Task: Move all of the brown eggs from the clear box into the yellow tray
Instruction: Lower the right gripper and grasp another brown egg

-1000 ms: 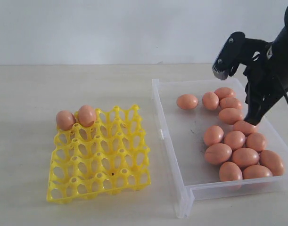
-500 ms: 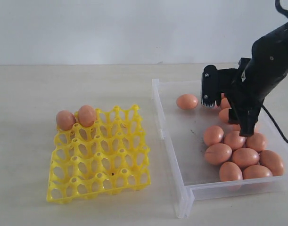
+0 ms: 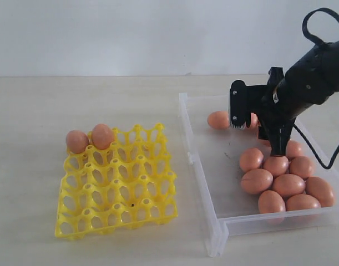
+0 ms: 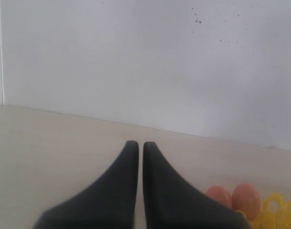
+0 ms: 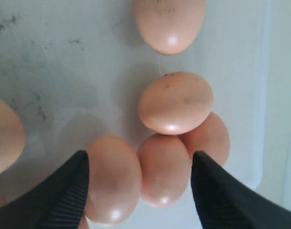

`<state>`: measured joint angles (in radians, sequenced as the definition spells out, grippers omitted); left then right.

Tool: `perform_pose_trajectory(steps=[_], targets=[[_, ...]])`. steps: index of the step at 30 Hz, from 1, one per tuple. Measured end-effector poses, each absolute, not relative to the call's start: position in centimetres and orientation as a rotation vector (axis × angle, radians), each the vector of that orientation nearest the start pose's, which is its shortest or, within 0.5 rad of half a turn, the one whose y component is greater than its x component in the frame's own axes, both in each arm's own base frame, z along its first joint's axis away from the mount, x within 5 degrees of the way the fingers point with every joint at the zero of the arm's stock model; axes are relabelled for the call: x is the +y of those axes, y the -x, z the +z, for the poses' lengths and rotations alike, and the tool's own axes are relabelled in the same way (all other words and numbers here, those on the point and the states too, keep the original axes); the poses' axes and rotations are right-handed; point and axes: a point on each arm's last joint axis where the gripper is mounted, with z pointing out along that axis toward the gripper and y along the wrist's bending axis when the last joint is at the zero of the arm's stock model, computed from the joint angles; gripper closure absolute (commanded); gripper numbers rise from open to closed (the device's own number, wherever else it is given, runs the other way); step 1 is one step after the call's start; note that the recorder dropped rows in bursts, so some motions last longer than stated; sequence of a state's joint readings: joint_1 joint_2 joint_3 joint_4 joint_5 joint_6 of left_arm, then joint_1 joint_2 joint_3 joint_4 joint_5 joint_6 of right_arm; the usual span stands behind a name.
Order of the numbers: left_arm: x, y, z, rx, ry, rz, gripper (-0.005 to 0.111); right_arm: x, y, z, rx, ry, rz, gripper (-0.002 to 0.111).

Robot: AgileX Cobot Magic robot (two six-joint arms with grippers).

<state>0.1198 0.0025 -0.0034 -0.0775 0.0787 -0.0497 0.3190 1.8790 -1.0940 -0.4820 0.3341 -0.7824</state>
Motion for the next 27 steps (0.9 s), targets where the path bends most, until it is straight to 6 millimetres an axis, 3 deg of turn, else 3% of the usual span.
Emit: perform_pose_trajectory(steps=[5, 14, 27], targets=[[0.6, -5.6, 20.7, 1.55, 0.187, -0.01, 0.103, 10.7, -36.6, 15.1, 1.938, 1.82, -0.514, 0.057], [0.6, -5.6, 20.7, 1.55, 0.187, -0.01, 0.103, 10.9, -37.8, 14.4, 2.001, 1.796, -0.513, 0.057], [0.6, -5.6, 20.7, 1.55, 0.187, -0.01, 0.103, 10.1, -37.4, 14.0, 2.13, 1.814, -0.54, 0.057]])
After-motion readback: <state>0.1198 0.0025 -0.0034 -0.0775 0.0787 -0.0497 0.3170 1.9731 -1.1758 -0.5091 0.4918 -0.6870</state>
